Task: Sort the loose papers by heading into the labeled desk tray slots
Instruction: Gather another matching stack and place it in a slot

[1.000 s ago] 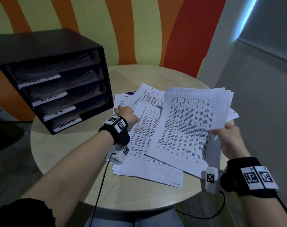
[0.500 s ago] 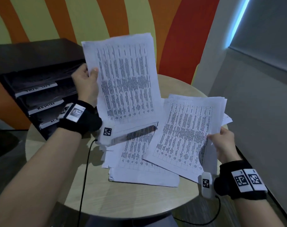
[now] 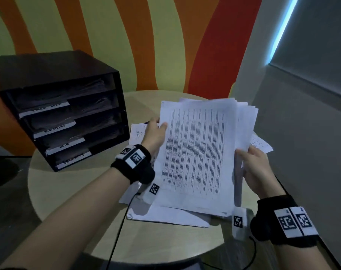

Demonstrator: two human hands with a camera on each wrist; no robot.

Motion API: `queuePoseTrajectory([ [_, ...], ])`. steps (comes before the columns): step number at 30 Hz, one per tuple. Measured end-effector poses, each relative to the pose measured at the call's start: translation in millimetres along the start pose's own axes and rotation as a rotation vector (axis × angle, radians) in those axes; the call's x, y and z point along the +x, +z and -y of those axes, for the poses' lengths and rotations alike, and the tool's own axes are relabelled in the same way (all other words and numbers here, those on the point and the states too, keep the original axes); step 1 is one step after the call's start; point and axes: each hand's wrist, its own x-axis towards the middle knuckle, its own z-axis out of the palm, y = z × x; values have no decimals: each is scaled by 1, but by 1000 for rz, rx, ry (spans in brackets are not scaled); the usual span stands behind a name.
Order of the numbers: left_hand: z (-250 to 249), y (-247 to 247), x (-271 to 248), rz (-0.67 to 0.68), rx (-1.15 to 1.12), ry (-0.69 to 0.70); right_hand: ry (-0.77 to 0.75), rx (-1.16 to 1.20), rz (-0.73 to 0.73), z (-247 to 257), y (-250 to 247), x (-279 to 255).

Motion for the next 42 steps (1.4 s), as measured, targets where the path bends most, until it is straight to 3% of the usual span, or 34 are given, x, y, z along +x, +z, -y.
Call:
queuePoseTrajectory([
  [2,2,7,-2,-7,-79,-28,0,54,-36,-2,3,2],
  [5,-3,14,-7,19,-28,17,52,166,72,-6,5,3],
  [8,-8,17,-12,92,42,118,47,-19,138,-11,8,1],
  [10,-7,14,-11,141,82,124,66,-85,72,-15,7,1],
  [13,-1,-2,4,51,133,124,63,-29,-99,-17,-2,7],
  [16,12,-30,21,-62,275,-21,70,86,-277,-26,-14,19],
  [20,35,-58,30,10,324,-306,107,127,-351,-28,-26,26],
  [22,42,-60,28,76,378,-360,109,101,-367,-31,-30,26],
  [24,47,-59,27,155,639,-306,115,62,-372,-35,-33,27],
  [27,47,-51,20,168,739,-275,133,20,-372,-40,-35,28],
  [33,43,-41,19,142,667,-171,125,-37,-354,-47,-35,30],
  [37,47,-48,21,227,586,-163,121,-34,-338,-47,-34,30],
  [42,48,-64,26,122,451,-111,128,-22,-307,-47,-33,29],
])
